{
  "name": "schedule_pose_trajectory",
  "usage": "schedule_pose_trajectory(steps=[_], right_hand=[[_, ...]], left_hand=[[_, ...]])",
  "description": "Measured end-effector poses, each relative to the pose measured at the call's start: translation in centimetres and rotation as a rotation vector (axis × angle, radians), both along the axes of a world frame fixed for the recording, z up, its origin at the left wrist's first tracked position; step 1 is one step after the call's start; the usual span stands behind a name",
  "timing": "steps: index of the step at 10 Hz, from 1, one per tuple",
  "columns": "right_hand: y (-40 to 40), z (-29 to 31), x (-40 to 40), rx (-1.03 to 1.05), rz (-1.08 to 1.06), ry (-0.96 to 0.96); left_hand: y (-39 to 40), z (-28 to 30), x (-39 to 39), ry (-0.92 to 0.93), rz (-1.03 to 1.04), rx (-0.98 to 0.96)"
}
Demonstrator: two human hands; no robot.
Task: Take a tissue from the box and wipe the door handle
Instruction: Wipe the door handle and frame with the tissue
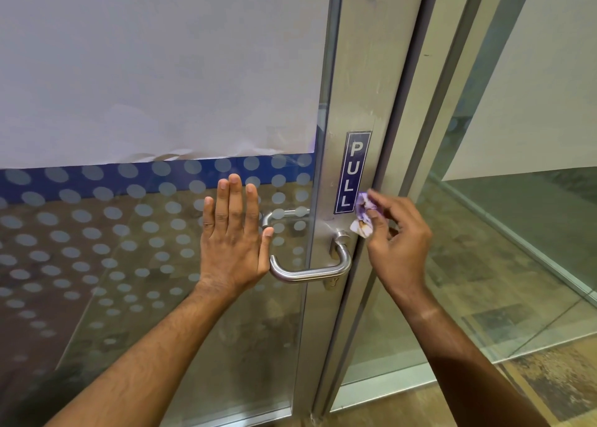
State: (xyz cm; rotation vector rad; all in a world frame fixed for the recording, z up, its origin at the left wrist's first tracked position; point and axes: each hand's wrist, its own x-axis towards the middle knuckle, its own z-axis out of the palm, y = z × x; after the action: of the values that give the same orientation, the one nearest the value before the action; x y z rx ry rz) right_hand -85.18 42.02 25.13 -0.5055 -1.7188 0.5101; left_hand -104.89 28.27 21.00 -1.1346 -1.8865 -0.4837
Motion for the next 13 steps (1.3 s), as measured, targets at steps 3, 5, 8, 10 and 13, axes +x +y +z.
schedule_pose_trajectory(steps=[3, 5, 8, 10, 13], right_hand=[[-0.3, -0.5, -0.3, 0.182, 0.032, -0.342], [-1.1, -2.0, -1.1, 0.263, -0.049, -0.401], [-1.7, -3.8, -2.3, 0.275, -0.123, -0.393], [-1.9, -3.3, -3.0, 0.263, -0.132, -0.278], [-2.0, -3.2, -2.4, 0.291, -0.135, -0.423]], left_hand=[[-0.1, 0.0, 0.1, -0.025, -0.01, -0.012], [-0.1, -0.1, 0.0, -0.017, -0.005, -0.012], [0.0, -0.1, 0.0, -0.019, -0.004, -0.016], [-0.1, 0.0, 0.0, -0.025, 0.002, -0.021], [-0.2, 0.0, 0.1, -0.029, 0.005, -0.026]])
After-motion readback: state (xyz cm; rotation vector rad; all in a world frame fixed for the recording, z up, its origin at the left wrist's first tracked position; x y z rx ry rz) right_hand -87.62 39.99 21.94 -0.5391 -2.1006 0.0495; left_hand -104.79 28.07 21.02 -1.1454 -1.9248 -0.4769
